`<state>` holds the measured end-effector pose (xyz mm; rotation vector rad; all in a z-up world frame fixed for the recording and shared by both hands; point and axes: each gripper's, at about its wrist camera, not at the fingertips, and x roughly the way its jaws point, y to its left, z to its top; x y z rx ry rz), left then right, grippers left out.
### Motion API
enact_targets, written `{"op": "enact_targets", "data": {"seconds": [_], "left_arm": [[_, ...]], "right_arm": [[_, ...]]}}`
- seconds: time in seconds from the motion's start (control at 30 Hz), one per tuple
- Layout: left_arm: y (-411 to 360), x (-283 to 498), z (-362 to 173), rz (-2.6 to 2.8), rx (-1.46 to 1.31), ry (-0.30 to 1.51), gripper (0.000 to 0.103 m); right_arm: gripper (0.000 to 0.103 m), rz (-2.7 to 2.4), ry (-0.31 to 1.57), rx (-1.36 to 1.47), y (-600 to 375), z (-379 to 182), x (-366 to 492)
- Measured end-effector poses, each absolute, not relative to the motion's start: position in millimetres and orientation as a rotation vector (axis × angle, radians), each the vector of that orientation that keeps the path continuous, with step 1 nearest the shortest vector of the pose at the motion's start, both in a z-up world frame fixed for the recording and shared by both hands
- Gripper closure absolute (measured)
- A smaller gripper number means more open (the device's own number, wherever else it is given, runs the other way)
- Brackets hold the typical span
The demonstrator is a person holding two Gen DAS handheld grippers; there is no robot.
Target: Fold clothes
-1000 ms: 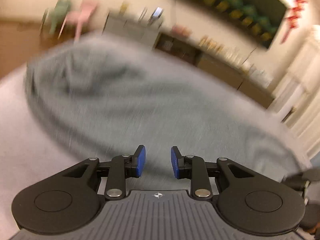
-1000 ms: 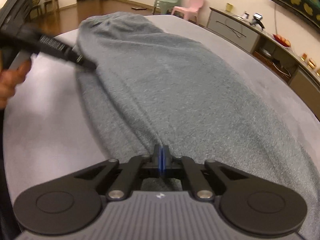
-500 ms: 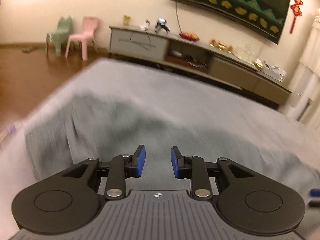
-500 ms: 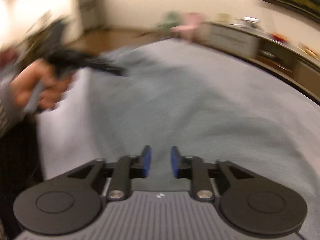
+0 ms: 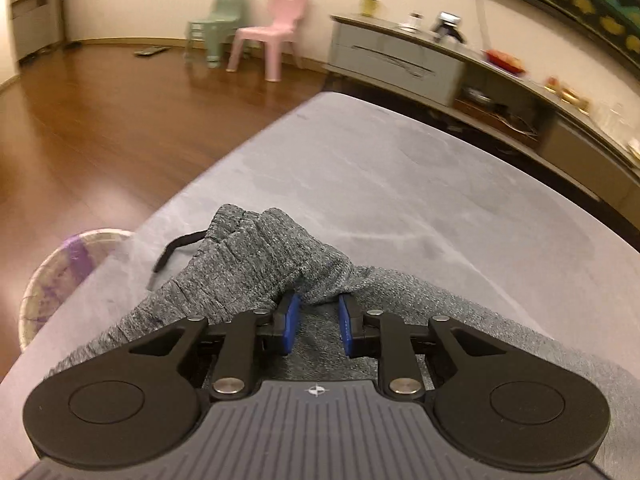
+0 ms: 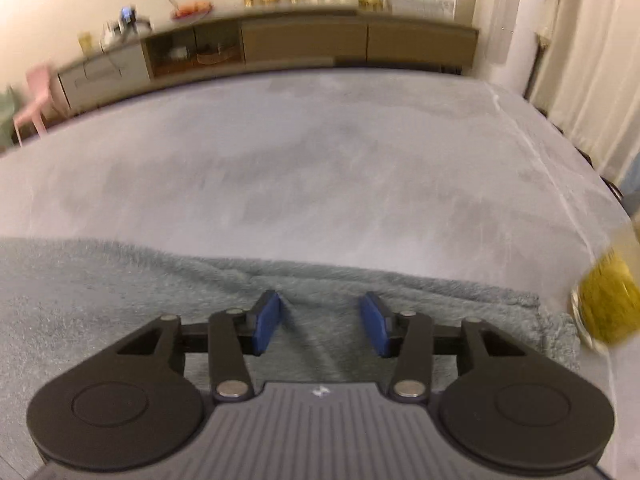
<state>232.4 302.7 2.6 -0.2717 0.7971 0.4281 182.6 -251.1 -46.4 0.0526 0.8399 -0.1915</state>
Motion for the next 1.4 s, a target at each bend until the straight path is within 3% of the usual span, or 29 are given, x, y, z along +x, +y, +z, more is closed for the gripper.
{"op": "enact_targets", "data": {"seconds": [0.07,0.23,0.4,0.5,0.53,0.57,0.6,0.7,0.77,0.83,0.9,1.0,1.03,1.1,1.2,1.3,1.4], "left_arm": [[299,229,6,0.5,-0.242,0.787,0.078],[231,185,18,0.241,-0.124,0.797,0.078],[148,137,27,-0.09,0.02,0.805,0.077],[98,108,32,-0.289,0.107,0.801,0.077],[82,98,34,-0.355,0.136,0.798,0.077],[65,89,36,-0.421,0.165,0.795,0.077],[56,79,30,-0.453,0.202,0.802,0.077],[40,60,13,-0.489,0.291,0.804,0.073],[37,52,5,-0.485,0.331,0.794,0.071],[36,47,2,-0.483,0.356,0.773,0.071],[36,51,2,-0.483,0.351,0.787,0.071],[37,54,-1,-0.487,0.361,0.787,0.071],[37,53,-1,-0.487,0.369,0.783,0.07],[32,53,0,-0.482,0.377,0.777,0.071],[30,51,0,-0.476,0.387,0.768,0.072],[28,48,0,-0.481,0.408,0.765,0.082],[24,44,-1,-0.487,0.434,0.76,0.093]], "right_arm": [[0.075,-0.202,0.782,0.121,-267,-44,181],[0.073,-0.186,0.675,0.35,-308,-3,144],[0.076,-0.17,0.892,0.257,-304,-41,139],[0.085,-0.192,0.902,0.172,-307,-53,152],[0.097,-0.212,0.893,0.168,-312,-54,157],[0.101,-0.242,0.882,0.175,-318,-54,162],[0.101,-0.265,0.862,0.188,-323,-53,162],[0.086,-0.279,0.797,0.268,-333,-40,156],[0.057,-0.271,0.772,0.307,-342,-31,142],[0.049,-0.281,0.774,0.3,-345,-30,134],[0.049,-0.304,0.831,0.285,-352,-43,138],[0.065,-0.298,0.88,0.257,-353,-55,145],[0.077,-0.292,0.886,0.247,-352,-57,146],[0.088,-0.29,0.877,0.211,-348,-56,147],[0.092,-0.287,0.773,0.167,-343,-36,141],[0.092,-0.283,0.682,0.151,-344,-20,141],[0.092,-0.296,0.727,0.133,-351,-39,160]]}}
